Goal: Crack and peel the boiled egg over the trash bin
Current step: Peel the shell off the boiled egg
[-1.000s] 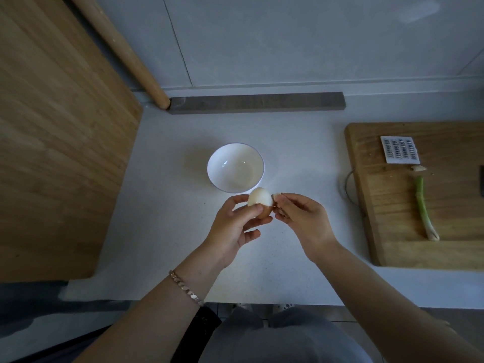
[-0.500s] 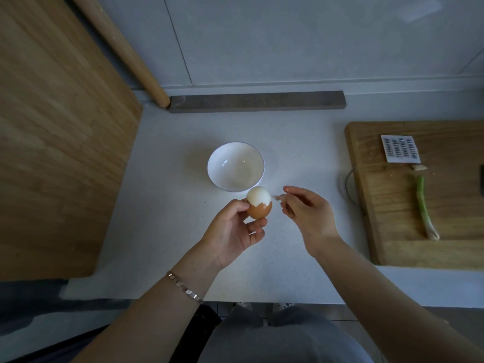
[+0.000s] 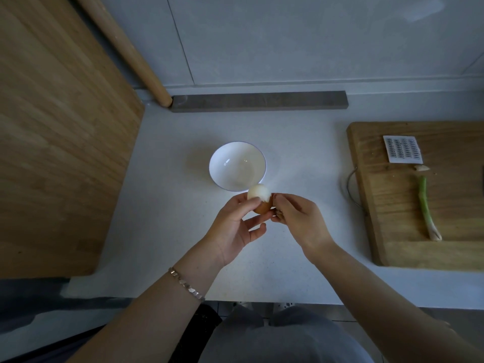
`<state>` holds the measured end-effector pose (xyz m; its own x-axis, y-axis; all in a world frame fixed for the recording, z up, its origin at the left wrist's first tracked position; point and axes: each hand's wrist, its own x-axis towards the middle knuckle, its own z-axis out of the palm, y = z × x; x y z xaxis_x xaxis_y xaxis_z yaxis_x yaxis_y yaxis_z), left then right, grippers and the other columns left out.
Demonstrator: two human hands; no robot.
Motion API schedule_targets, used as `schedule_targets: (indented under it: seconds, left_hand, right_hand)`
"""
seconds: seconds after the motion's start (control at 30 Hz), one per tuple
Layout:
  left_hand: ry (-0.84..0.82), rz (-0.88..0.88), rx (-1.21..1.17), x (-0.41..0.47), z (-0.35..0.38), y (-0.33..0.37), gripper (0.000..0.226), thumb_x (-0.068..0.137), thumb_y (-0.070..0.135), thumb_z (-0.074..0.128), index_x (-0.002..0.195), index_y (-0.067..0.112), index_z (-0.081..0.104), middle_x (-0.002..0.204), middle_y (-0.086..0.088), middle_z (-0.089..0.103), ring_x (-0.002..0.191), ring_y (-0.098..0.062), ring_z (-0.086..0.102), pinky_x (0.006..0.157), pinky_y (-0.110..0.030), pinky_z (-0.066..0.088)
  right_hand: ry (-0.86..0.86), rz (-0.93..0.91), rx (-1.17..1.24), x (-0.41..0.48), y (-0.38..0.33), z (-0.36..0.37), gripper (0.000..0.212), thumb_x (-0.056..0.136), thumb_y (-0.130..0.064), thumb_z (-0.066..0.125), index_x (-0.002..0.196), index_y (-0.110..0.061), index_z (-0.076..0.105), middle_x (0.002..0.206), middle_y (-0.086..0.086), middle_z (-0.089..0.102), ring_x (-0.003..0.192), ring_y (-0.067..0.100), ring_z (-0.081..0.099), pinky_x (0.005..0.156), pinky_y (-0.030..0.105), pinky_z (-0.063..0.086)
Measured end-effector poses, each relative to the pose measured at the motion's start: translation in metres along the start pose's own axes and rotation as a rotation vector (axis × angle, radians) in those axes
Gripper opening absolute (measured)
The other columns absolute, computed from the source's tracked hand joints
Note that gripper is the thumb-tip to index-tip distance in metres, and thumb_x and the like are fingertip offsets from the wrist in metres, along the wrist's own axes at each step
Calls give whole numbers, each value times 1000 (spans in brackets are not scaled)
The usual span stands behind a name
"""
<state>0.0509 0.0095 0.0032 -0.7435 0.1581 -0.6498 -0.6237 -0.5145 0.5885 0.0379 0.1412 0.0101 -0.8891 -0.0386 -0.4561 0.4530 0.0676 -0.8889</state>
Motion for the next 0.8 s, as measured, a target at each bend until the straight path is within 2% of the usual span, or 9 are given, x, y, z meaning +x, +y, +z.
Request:
schedule_targets:
  seconds: [0.13, 0.2, 0.3, 0.4, 0.53, 0.63, 0.73, 0.8]
  left_hand:
    - [20, 37, 97, 1, 2, 0, 24, 86, 13, 62, 109, 14, 58, 90, -1, 70, 76, -13, 71, 57, -20, 52]
    - [14, 46, 104, 0, 2, 1, 24, 85, 12, 63, 109, 14, 59, 91, -1, 71, 78, -14, 72, 58, -20, 52]
    - [35, 70, 92, 1, 2, 1, 34, 83, 10, 65, 117, 10, 57, 101, -7, 70, 81, -18, 73, 58, -20, 53]
    - [72, 86, 98, 2, 3, -1, 40, 82, 9, 67, 120, 10, 56, 107, -11, 70, 85, -21, 73, 56, -20, 52]
    - [125, 109, 133, 4, 3, -4, 38, 81, 8, 67, 118, 10, 57, 106, -12, 72, 88, -23, 72, 52, -18, 50]
    - [139, 107, 130, 4, 3, -5, 31, 83, 7, 64, 113, 11, 59, 97, -10, 73, 83, -22, 73, 48, -17, 47]
    - [118, 91, 136, 4, 1, -4, 31, 85, 9, 61, 116, 12, 58, 91, -6, 74, 81, -19, 73, 47, -17, 46]
    - [79, 64, 113, 4, 1, -4, 32, 88, 13, 57, 119, 13, 57, 89, -3, 74, 78, -15, 73, 48, -17, 46]
  right_hand:
    - [-29, -55, -58, 0, 2, -3, 16, 88, -21, 56, 90, -15, 71, 79, 6, 71, 72, 10, 65, 70, 15, 55]
    - [-26, -57, -24, 0, 1, -5, 13, 85, -21, 61, 90, -16, 72, 81, 11, 72, 75, 14, 65, 70, 15, 56]
    - [-28, -49, 34, 0, -1, -6, 12, 84, -19, 62, 91, -22, 72, 80, 8, 73, 74, 11, 65, 67, 12, 55]
    - [-19, -54, 32, 1, -1, -6, 15, 85, -16, 60, 95, -18, 72, 76, 1, 72, 71, 9, 64, 67, 11, 53]
    - [1, -98, -94, 2, 2, -5, 19, 87, -15, 55, 94, -16, 72, 72, -4, 69, 63, 0, 61, 61, 8, 49]
    - [25, -105, -123, 3, 5, -6, 22, 89, -13, 51, 87, -22, 71, 72, -4, 68, 62, 4, 62, 62, 11, 50]
    - [57, -105, -132, 5, 6, -6, 23, 89, -10, 50, 87, -15, 72, 70, -5, 68, 56, 0, 62, 59, 11, 51]
    - [100, -26, -19, 8, 6, -8, 20, 87, -7, 51, 86, -7, 71, 68, -1, 67, 55, 2, 63, 57, 9, 52]
